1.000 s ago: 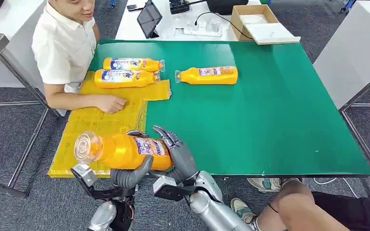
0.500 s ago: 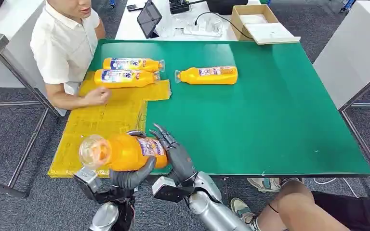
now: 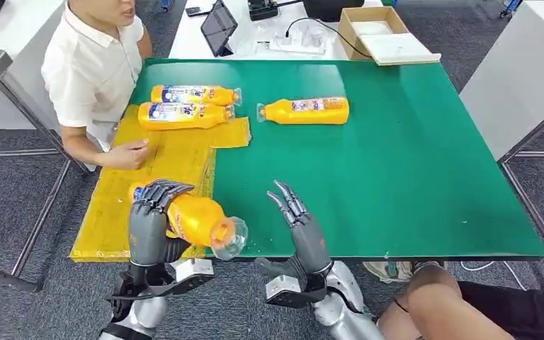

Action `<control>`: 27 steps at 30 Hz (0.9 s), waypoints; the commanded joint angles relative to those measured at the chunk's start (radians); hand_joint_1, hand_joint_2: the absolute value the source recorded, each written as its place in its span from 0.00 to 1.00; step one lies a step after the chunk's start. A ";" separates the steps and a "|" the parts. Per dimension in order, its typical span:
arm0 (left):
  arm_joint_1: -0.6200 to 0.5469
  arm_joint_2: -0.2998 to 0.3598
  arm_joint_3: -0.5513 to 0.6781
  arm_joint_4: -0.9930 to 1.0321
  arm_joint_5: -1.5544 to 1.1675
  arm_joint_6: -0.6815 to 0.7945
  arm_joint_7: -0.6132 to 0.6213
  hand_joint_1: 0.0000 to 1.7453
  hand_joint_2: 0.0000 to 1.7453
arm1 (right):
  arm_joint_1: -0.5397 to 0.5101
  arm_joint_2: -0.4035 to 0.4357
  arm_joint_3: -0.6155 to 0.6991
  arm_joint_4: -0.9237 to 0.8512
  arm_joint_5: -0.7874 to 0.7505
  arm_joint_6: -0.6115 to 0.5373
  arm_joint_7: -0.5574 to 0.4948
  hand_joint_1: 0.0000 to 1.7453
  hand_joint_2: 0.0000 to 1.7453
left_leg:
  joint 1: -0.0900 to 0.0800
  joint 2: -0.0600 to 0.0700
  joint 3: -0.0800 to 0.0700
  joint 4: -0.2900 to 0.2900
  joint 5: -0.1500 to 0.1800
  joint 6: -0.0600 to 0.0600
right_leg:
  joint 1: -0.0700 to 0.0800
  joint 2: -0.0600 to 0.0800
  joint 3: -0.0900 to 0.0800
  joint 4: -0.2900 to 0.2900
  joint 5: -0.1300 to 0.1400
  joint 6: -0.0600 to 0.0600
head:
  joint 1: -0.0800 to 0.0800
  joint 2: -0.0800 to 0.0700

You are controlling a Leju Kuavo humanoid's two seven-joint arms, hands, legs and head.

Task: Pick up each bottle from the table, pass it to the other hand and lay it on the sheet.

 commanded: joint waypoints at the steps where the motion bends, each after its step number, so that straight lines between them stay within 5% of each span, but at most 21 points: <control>1: -0.057 0.048 0.018 0.058 0.003 -0.001 0.066 1.00 1.00 | 0.077 -0.034 -0.085 -0.060 0.009 -0.005 -0.004 0.00 0.00 | 0.000 -0.003 0.004 -0.001 -0.001 -0.001 | 0.001 -0.004 0.005 -0.001 -0.002 -0.002 | 0.000 0.000; 9: -0.298 0.169 -0.129 0.509 -0.274 -0.179 0.380 1.00 1.00 | 0.072 0.000 -0.073 -0.046 0.004 0.057 -0.021 0.00 0.00 | 0.000 -0.004 0.002 -0.001 0.001 -0.001 | 0.000 -0.004 0.003 0.000 -0.001 -0.001 | 0.000 0.000; 16: -0.310 0.170 -0.131 0.539 -0.287 -0.175 0.385 1.00 1.00 | 0.077 0.001 -0.073 -0.043 0.001 0.063 -0.020 0.00 0.00 | 0.001 0.002 0.006 -0.001 0.000 -0.003 | 0.001 -0.001 0.005 0.000 0.000 -0.005 | 0.000 0.000; 20: -0.391 0.182 -0.158 0.661 -0.303 -0.376 0.464 1.00 1.00 | 0.064 0.006 -0.074 -0.016 0.012 0.085 -0.023 0.00 0.00 | 0.001 0.003 0.002 -0.001 0.001 -0.002 | 0.001 -0.002 0.002 0.000 0.001 -0.004 | 0.000 0.000; 27: -0.472 0.149 -0.109 0.847 -0.225 -0.438 0.461 1.00 1.00 | 0.046 0.010 -0.068 0.017 0.013 0.088 -0.023 0.00 0.00 | 0.001 0.004 0.006 -0.002 0.001 -0.003 | 0.001 0.000 0.005 -0.001 0.002 -0.005 | 0.000 0.000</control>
